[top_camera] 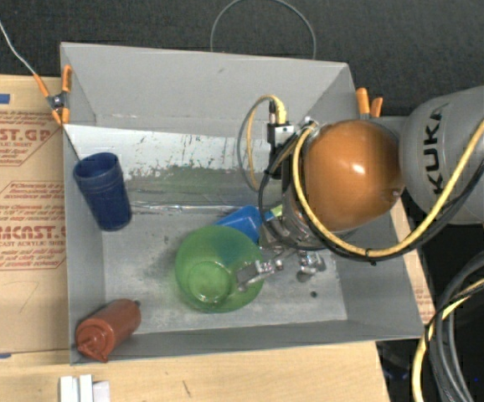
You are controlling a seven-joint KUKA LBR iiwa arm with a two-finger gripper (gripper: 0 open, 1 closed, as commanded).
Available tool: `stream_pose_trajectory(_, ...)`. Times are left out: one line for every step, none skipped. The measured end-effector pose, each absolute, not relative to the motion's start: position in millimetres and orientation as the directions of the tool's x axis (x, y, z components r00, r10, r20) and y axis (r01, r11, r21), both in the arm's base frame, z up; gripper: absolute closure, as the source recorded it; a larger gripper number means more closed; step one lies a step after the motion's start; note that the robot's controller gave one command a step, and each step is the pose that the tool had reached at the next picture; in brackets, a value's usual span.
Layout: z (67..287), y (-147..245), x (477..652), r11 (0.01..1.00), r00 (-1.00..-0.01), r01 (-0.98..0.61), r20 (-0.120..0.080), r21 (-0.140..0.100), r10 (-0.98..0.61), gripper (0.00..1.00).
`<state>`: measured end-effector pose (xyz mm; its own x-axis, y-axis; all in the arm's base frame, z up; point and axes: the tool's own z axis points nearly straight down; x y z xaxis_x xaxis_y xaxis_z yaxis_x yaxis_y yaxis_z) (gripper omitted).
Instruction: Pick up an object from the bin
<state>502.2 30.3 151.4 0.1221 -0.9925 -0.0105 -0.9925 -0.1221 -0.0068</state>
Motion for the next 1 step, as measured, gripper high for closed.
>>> stream_pose_trajectory(145.0,96.1,503.3,-0.35,0.35,-0.937,-0.012,-0.01,-0.937,1.0)
